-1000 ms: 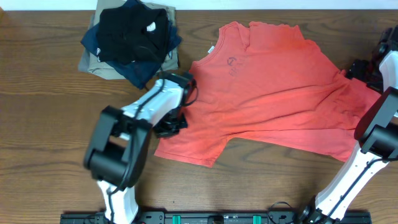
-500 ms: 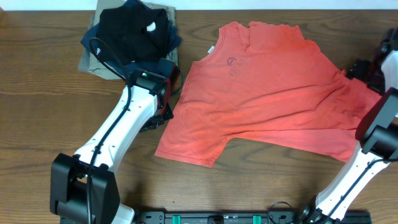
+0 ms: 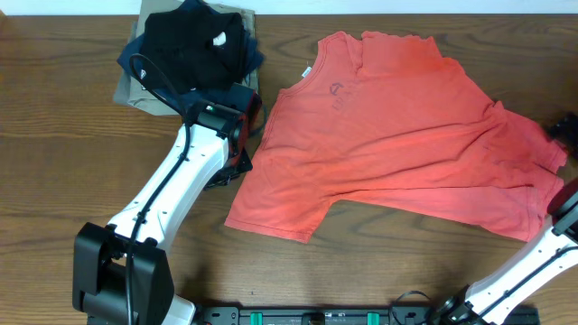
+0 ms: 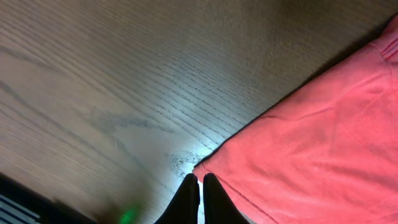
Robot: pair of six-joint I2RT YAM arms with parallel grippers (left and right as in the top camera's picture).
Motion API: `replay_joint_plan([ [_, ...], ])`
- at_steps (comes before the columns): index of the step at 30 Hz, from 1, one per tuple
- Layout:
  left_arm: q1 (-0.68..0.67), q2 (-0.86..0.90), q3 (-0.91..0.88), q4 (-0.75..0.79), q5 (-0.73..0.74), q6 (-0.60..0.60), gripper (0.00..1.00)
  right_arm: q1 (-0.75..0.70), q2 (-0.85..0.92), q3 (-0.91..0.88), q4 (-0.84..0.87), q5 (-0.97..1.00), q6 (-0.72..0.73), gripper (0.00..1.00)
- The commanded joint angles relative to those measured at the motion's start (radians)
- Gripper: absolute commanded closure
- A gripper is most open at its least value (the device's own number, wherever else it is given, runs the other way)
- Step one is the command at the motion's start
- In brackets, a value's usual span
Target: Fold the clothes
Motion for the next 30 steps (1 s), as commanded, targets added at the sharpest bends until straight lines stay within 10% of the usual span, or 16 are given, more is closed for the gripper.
replay_joint_plan([
  [1,0.002,-0.003,0.001,0.000,-0.023,0.013,0.93,-0.001,-0.026,0.011,-0.007,-0.075,0.004,0.07],
  [17,0.002,-0.003,0.000,0.000,-0.023,0.014,0.92,0.007,-0.021,-0.093,0.128,-0.079,0.009,0.22],
  [25,0.002,-0.003,0.000,0.000,-0.023,0.014,0.92,0.009,-0.020,-0.098,0.159,-0.082,0.009,0.45],
  [30,0.002,-0.003,0.000,0.000,-0.023,0.014,0.92,0.008,-0.020,-0.108,0.188,-0.081,0.013,0.87],
])
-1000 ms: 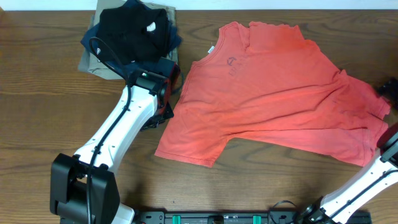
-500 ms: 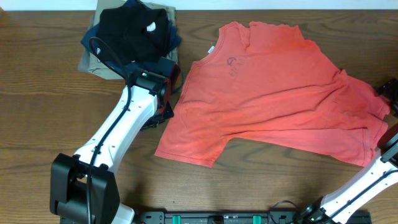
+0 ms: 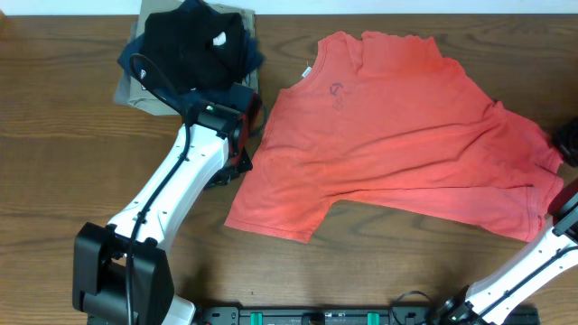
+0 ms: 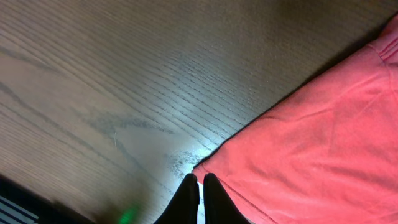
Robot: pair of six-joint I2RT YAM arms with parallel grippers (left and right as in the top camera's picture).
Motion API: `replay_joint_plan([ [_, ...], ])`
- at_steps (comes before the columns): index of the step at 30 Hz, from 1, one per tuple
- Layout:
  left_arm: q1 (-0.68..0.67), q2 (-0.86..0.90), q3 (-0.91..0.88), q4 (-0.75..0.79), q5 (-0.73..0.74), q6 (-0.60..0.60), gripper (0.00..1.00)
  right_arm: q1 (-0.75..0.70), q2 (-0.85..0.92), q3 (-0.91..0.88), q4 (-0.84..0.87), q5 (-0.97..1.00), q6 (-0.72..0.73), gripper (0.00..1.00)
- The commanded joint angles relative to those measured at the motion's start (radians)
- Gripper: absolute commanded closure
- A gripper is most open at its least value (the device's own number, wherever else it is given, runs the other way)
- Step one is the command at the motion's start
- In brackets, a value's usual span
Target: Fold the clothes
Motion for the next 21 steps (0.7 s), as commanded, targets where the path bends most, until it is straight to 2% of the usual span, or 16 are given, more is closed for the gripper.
replay_joint_plan([
  [1,0.002,-0.003,0.000,-0.002,-0.023,0.013,0.93,0.005,-0.020,-0.011,0.020,0.000,0.010,0.93],
  [2,0.002,-0.003,0.000,-0.002,-0.023,0.013,0.92,0.005,-0.020,-0.007,0.027,0.000,0.010,0.99],
  [5,0.002,-0.003,0.000,-0.002,-0.023,0.013,0.92,0.005,-0.021,0.031,0.028,0.000,0.010,0.99],
  [13,0.002,-0.003,0.000,0.009,-0.023,0.013,0.92,0.007,-0.021,0.264,-0.073,0.016,-0.010,0.99],
  [19,0.002,-0.003,0.000,0.016,-0.023,0.013,0.92,0.014,-0.021,0.296,-0.095,0.104,-0.010,0.98],
  [20,0.002,-0.003,0.000,0.016,-0.023,0.013,0.92,0.015,-0.021,0.296,-0.100,0.109,-0.010,0.85],
  [21,0.002,-0.003,0.000,0.016,-0.023,0.013,0.92,0.015,-0.021,0.296,-0.104,0.109,-0.018,0.56],
])
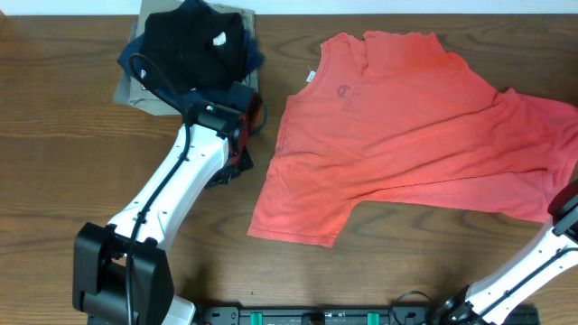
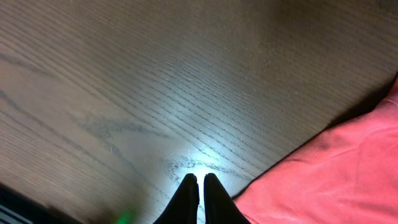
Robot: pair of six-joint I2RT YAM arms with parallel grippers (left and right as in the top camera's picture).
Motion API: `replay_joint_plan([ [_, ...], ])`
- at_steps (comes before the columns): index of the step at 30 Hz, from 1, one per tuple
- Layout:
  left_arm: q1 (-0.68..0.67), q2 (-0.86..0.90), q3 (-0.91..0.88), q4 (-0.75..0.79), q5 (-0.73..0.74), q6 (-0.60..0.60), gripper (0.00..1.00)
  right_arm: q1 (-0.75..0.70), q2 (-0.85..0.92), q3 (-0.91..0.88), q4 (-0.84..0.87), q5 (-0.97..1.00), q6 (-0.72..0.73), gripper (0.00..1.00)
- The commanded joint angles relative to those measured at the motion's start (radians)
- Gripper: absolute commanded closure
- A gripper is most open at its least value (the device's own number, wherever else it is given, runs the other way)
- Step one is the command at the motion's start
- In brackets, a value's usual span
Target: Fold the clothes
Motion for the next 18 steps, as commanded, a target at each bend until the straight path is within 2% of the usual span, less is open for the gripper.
replay_joint_plan([
  [1,0.002,-0.003,0.000,-0.003,-0.023,0.013,0.91,0.015,-0.019,0.013,-0.010,0.054,-0.028,0.25],
  [2,0.002,-0.003,0.000,-0.002,-0.023,0.013,0.87,0.015,-0.019,0.013,-0.015,0.054,-0.036,0.05],
  [3,0.002,-0.003,0.000,0.000,-0.023,0.013,0.86,0.015,-0.019,0.013,-0.019,0.054,-0.036,0.01],
  [9,0.002,-0.003,0.000,0.018,0.010,0.046,0.86,0.017,-0.019,0.015,-0.073,0.052,-0.005,0.01],
  [14,-0.020,-0.003,0.000,0.138,0.263,0.241,0.89,0.031,-0.019,0.015,-0.115,0.005,0.017,0.03],
  [16,-0.053,0.002,-0.003,0.191,0.320,0.268,0.89,0.040,-0.019,0.015,-0.124,-0.008,0.016,0.08],
  [18,-0.092,0.010,-0.012,0.233,0.323,0.267,0.88,0.051,-0.019,0.015,-0.135,-0.015,0.016,0.20],
])
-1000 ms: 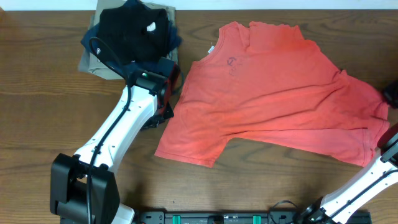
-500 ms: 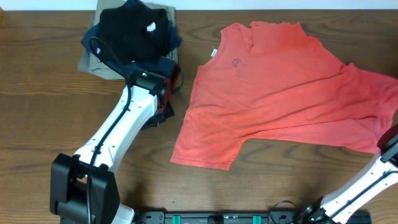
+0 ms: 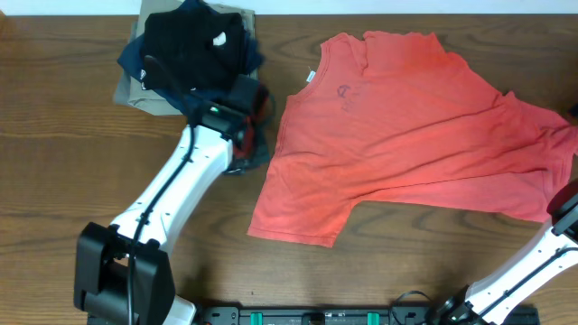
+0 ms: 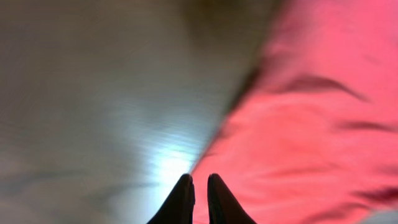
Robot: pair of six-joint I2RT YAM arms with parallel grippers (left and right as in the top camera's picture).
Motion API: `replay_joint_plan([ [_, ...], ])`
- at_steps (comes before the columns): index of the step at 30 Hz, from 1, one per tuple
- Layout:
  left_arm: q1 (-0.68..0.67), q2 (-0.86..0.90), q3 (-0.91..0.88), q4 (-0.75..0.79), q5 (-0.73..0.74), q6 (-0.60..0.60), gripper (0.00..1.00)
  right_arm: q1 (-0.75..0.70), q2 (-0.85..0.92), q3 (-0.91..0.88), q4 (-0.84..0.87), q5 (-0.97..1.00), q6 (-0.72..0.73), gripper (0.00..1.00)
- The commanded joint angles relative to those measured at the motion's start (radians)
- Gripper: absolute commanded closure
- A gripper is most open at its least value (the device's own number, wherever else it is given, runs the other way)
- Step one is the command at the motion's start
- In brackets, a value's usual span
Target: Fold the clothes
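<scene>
A red T-shirt (image 3: pixel 406 117) lies spread flat over the right half of the table, its right sleeve reaching the frame's right edge. My left gripper (image 3: pixel 246 153) hovers at the shirt's left side edge. In the blurred left wrist view its dark fingertips (image 4: pixel 185 183) stand nearly together with only a slim gap and nothing between them; the left gripper (image 4: pixel 199 182) sits right over the shirt's edge (image 4: pixel 311 124). Only a white link of the right arm (image 3: pixel 562 221) shows at the lower right; its gripper is out of view.
A pile of dark and khaki clothes (image 3: pixel 185 45) lies at the back left, just behind the left arm. Bare wooden table (image 3: pixel 54 181) stretches to the left and along the front.
My left gripper has moved right and a little back, from the bare wood to the shirt's left edge; red cloth now fills the right half of its view. The shirt lies unchanged.
The shirt first lay further left, its right sleeve bunched near the right gripper at the right edge, and the shut left gripper held still by the hem. By 0.6 s ago the shirt had shifted right, sleeve spread out. Now the left gripper is at its edge.
</scene>
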Motion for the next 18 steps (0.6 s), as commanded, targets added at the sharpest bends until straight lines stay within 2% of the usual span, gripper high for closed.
replay_joint_plan([
  [1,-0.070,0.018,-0.019,0.045,0.101,0.074,0.88,0.043,-0.019,0.015,-0.018,-0.027,0.011,0.35],
  [2,-0.090,0.029,-0.024,0.061,0.102,0.064,0.89,0.050,-0.019,0.015,-0.025,-0.027,0.011,0.50],
  [4,-0.133,0.061,-0.033,0.097,0.134,0.056,0.89,0.065,-0.019,0.015,-0.037,-0.027,0.010,0.73],
  [5,-0.154,0.083,-0.033,0.116,0.157,0.056,0.89,0.075,-0.019,0.015,-0.045,-0.027,0.011,0.89],
  [6,-0.172,0.102,-0.033,0.134,0.172,0.056,0.89,0.082,-0.019,0.015,-0.050,-0.027,0.011,0.99],
  [11,-0.212,0.215,-0.033,0.217,0.177,0.025,0.89,0.117,-0.019,0.015,-0.080,-0.028,0.012,0.99],
  [14,-0.198,0.276,-0.033,0.241,0.179,-0.004,0.92,0.138,-0.019,0.015,-0.113,-0.034,0.027,0.99],
  [18,-0.177,0.328,-0.033,0.241,0.179,-0.003,0.93,0.158,-0.019,0.015,-0.159,-0.106,0.049,0.94],
])
